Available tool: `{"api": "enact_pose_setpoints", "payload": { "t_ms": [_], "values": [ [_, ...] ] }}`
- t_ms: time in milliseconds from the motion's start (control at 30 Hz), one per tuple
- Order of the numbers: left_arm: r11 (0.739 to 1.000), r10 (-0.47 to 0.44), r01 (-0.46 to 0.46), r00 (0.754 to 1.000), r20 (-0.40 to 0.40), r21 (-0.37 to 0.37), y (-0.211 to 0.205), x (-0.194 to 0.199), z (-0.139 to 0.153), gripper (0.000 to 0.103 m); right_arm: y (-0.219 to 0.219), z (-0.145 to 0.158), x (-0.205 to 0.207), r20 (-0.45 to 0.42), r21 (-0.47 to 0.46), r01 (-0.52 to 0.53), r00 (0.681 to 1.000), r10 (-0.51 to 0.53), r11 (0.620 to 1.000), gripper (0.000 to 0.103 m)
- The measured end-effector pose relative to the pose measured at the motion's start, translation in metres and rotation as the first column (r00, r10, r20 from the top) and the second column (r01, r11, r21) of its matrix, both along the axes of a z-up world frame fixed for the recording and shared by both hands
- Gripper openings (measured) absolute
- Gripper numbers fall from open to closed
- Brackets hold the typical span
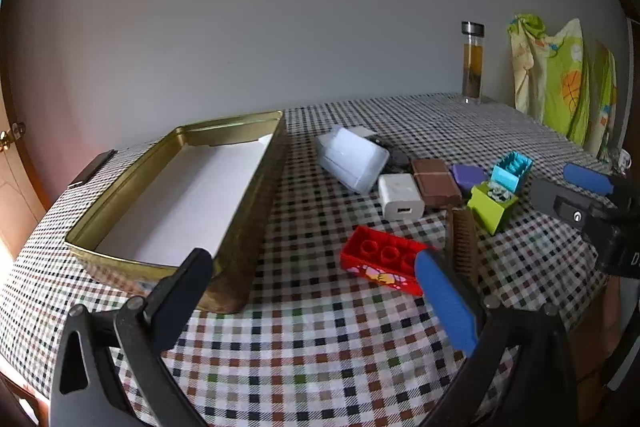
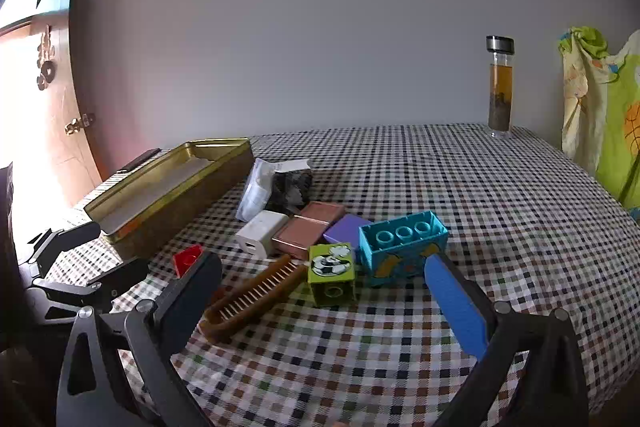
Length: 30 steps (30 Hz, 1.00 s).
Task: Organize rigid objects
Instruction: 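Move the left tool toward the red toy brick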
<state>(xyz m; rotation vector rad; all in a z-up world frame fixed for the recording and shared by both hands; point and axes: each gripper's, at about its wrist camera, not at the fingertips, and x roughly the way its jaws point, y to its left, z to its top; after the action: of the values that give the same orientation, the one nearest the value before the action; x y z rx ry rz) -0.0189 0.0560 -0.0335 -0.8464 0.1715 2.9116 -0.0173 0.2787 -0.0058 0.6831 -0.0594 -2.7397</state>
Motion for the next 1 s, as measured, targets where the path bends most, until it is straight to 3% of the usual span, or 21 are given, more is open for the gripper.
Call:
{"api": "enact_pose_setpoints", "payload": {
  "t_ms": [267, 500, 833, 967, 1000],
  "values": [
    [0.997, -0.072, 0.072, 0.996, 0.053, 0.004, 0.016, -0.015, -0.005, 0.103, 0.001, -0.008, -0.005, 0.032, -0.008, -0.009, 0.999, 0.009, 1.0, 0.102],
    [0.997, -0.073, 0.071, 0.992, 0.101, 0.019, 0.016, -0.029, -0.009, 0.102, 0.003, -0.007, -0.006, 0.038, -0.021, -0.006, 0.999, 0.007, 1.0, 0.102],
    [0.989, -0.146, 0.143, 0.974, 0.171, 0.027, 0.025, -0.039, -0.017, 0.101, -0.004, -0.014, -0.007, 0.055, -0.021, -0.022, 0.998, 0.024, 1.0, 0.103],
    [0.987, -0.16, 0.152, 0.96, 0.23, 0.053, 0.023, -0.046, -0.027, 0.067, -0.006, -0.016, -0.007, 0.059, -0.02, -0.027, 0.998, 0.028, 0.999, 0.103],
    [0.986, -0.162, 0.151, 0.96, 0.227, 0.067, 0.021, -0.045, -0.028, 0.067, -0.006, -0.017, -0.007, 0.062, -0.021, -0.029, 0.998, 0.03, 0.999, 0.103]
  ]
}}
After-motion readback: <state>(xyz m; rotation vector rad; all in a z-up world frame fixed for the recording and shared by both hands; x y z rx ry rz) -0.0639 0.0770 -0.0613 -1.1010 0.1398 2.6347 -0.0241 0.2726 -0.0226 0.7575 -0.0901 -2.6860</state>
